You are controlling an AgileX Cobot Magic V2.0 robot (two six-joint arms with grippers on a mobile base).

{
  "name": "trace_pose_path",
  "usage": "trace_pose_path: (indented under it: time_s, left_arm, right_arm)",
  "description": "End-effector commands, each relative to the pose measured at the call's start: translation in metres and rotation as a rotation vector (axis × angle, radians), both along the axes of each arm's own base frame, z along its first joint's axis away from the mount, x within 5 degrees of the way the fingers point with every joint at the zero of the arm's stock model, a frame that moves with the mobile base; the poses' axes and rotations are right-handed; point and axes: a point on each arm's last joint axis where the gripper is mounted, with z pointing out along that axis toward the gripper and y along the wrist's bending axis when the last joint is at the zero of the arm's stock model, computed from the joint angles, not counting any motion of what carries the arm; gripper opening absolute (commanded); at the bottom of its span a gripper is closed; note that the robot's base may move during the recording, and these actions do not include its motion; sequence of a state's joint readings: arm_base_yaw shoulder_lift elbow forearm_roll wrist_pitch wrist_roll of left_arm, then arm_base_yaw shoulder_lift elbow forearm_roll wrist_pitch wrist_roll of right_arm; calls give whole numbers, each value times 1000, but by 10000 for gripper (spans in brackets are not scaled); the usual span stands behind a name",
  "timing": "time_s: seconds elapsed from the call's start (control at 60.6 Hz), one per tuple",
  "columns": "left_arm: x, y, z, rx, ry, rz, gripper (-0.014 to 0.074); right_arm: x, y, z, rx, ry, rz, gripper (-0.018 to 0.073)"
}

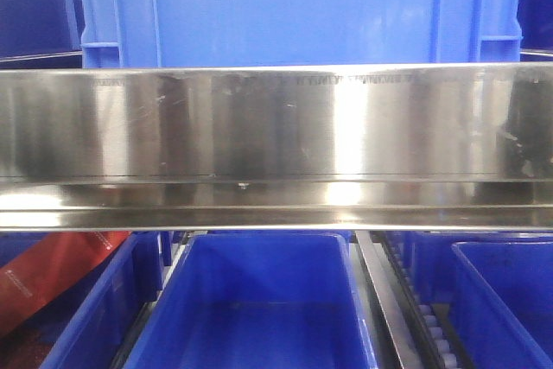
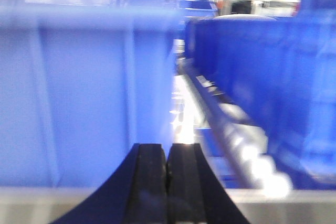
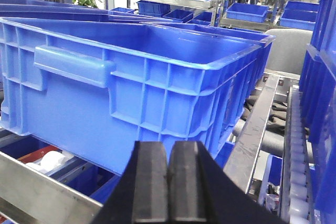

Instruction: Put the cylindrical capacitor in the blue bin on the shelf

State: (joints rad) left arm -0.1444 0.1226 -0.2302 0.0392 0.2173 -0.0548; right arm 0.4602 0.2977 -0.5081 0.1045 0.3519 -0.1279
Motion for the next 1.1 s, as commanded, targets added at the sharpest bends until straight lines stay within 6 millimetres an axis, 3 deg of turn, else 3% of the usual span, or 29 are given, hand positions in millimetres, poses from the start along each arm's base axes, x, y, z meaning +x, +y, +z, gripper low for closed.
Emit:
trace_pose_path:
  time_s: [0.0, 0.115, 0.165, 0.214, 1.088]
  left_arm:
    - [-1, 1, -22, -10, -43, 21, -111]
    - [0, 2, -55, -30, -45, 35, -111]
    - [-1, 2, -51, -47, -96, 35, -111]
    - [0, 2, -58, -38, -19, 37, -111]
    - [0, 2, -57, -34, -35, 37, -111]
  right_arm:
    - [0, -1, 2, 4, -34, -7, -162]
    - [0, -1, 2, 4, -34, -7, -162]
    - [0, -1, 2, 4, -34, -7, -162]
    - [0, -1, 2, 4, -34, -7, -162]
    - [0, -1, 3, 5, -37, -7, -162]
